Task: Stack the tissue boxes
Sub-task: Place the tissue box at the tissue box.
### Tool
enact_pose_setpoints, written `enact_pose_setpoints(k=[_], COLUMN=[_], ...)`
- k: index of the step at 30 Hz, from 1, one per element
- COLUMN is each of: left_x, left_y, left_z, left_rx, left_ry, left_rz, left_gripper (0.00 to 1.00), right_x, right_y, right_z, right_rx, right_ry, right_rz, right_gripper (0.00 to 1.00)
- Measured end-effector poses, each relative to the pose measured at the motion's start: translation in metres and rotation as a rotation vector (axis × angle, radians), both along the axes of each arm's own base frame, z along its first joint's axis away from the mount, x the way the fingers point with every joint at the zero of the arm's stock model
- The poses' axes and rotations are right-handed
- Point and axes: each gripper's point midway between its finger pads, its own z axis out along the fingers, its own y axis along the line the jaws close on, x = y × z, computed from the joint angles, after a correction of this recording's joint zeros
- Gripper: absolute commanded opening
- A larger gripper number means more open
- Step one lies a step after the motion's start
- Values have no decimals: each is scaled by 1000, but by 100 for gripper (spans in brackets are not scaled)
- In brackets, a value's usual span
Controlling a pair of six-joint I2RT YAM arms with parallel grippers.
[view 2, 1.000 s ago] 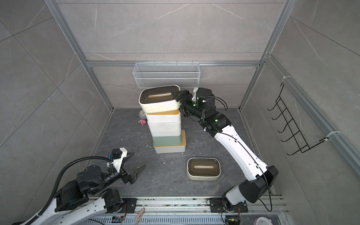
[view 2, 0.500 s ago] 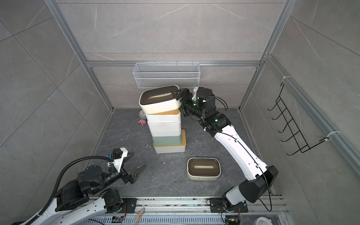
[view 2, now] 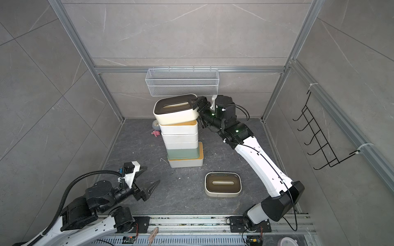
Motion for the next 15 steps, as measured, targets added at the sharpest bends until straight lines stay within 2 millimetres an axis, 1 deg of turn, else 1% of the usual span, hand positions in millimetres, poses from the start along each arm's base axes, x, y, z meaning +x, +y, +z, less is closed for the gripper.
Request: enact_pose_setpoints(k=[9,14,15], left_x=[0,0,0], left_y=[0,0,0], left_z=[0,0,0], left_rx=[1,0,0], left_ry=[1,0,0], left_rz=[0,0,0], left_gripper=[99,99,99], right_x=[-4,-3,-2], right_y=[-1,0,0], right_z=[0,-9,-11], right_rx=[-73,-134,-147], right_ry=[-16,-17,-15], right_rz=[20,32,35], right_gripper=[91,92,94])
